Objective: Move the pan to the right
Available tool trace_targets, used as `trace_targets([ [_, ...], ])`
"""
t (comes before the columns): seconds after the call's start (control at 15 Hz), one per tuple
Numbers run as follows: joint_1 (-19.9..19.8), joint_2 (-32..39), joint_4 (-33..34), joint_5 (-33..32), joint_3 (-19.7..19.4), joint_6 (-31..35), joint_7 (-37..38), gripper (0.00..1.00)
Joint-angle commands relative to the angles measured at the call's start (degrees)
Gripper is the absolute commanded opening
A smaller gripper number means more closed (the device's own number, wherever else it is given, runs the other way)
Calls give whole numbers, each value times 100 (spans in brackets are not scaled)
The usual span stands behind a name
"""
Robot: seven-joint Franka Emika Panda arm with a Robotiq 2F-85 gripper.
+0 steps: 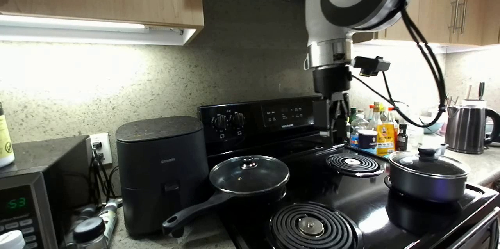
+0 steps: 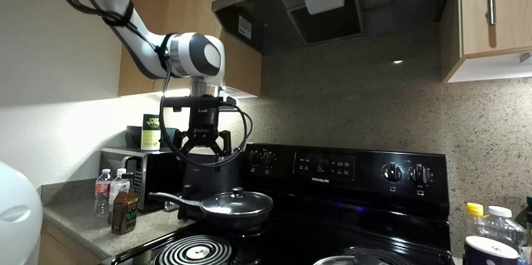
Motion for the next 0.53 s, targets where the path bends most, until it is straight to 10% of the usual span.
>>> trace_targets([
  [0.0,281,1244,1009,-79,507,36,527,100],
  [0.47,424,1773,1461,-224,652,61,780,100],
])
